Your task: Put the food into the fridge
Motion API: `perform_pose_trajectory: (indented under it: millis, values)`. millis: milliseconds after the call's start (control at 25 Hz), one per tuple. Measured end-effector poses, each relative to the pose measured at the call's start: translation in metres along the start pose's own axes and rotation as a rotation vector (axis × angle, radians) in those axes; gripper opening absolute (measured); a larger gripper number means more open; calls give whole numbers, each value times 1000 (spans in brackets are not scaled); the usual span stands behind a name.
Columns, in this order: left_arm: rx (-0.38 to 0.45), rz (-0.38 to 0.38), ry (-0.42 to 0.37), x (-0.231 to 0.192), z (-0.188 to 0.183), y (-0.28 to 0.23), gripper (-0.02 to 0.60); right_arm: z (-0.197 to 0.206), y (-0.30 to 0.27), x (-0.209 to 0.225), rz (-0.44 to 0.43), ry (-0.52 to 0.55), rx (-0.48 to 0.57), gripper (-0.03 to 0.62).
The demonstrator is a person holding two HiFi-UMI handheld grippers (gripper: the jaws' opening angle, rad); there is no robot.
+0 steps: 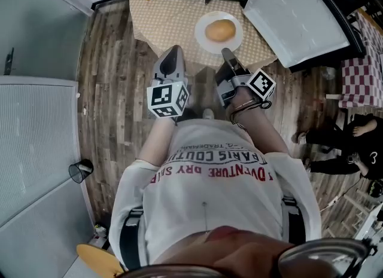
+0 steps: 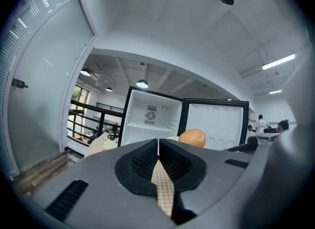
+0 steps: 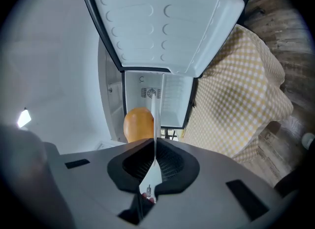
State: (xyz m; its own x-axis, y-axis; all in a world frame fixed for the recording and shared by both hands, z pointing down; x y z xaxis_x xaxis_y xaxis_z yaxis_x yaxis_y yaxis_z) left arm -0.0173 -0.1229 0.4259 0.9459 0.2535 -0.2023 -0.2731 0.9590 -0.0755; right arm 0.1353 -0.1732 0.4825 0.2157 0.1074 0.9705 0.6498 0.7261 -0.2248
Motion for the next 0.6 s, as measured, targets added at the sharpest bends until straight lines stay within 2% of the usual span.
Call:
perform_pose_trajectory:
  millis: [280,600]
  values:
    - [-6,37,12,-42,-3,-41,28,-12,-49,2,29,-24,48,32]
    - [-6,180,19,-118,-45,-117,28,-14,-129,-30,56,-51,167,32]
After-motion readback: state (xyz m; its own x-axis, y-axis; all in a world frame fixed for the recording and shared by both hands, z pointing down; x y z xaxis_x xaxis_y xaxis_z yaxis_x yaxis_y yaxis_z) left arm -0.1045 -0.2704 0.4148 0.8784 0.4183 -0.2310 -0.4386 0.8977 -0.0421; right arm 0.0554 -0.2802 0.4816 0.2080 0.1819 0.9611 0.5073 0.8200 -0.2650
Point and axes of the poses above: the fingertips, and each gripper's own axes: y backward along the fingers, x to its right, z out of its underside, the point moved 1 cm from there along y, backward along the fingers, and after that the axes turned 12 degrees about z, right-handed, at the moved point
